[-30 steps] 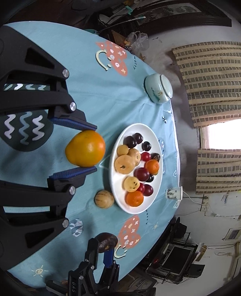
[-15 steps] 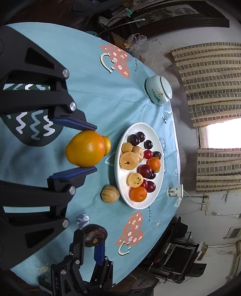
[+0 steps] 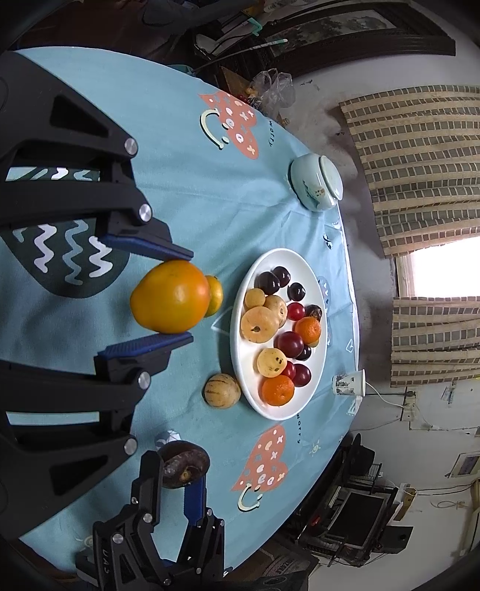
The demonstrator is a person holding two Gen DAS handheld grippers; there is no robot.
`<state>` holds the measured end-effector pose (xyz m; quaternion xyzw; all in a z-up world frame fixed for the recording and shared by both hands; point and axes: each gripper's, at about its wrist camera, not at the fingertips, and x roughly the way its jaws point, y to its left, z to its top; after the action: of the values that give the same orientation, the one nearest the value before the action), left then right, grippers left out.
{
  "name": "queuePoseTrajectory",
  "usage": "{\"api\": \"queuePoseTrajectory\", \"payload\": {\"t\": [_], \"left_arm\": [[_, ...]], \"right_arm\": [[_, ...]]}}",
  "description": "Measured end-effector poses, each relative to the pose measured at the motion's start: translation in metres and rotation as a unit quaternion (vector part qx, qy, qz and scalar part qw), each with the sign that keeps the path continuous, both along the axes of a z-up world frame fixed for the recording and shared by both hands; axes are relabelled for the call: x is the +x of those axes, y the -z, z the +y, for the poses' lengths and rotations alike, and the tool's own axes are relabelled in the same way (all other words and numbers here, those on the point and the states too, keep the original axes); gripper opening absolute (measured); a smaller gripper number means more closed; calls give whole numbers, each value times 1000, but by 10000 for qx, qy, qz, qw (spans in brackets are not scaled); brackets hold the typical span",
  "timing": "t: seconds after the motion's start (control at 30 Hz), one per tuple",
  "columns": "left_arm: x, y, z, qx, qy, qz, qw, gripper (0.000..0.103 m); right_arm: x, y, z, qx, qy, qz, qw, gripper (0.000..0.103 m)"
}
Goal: Organize fruits
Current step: 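Hold the dark fruit in the right tool and the yellow-orange fruit in the left tool, then lower the dark purple fruit onto the plate and open the right tool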
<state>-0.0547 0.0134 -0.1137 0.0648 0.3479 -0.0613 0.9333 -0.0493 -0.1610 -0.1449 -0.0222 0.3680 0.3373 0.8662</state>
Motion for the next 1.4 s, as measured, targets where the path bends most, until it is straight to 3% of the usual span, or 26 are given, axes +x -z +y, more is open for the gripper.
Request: {"api": "queuePoseTrajectory", "payload": {"t": [0.53,0.77,1.03,1.27,1.3,1.33,1.37,1.4], "left_arm": [[34,-5,-4,473,81,-76,9988,39],[91,-29,-12,124,113,-65,9998,41],[179,-17,-30,122,-315,331,9989,41],[194,-17,1,-203,-451,527,9974,40],[189,-21,11,-288,-403,545,9973,40],[184,-24,17,-307,-324,559,9974,42],[173,-29,28,-238,-279,498,9981,51],[161,-33,37,-137,-294,410,9986,60]], "right_arm": [[28,-6,2,-250,19,-151,9996,48],[76,-32,-7,-345,630,-693,9950,47],[161,-27,7,-327,1082,-574,9919,47],[201,-2,22,-888,1223,-399,9877,48],[201,-1,23,-910,1216,-444,9874,50],[200,-2,23,-868,1187,-459,9881,59],[198,-3,21,-846,1241,-512,9873,67],[194,-7,18,-801,1316,-604,9862,68]]}}
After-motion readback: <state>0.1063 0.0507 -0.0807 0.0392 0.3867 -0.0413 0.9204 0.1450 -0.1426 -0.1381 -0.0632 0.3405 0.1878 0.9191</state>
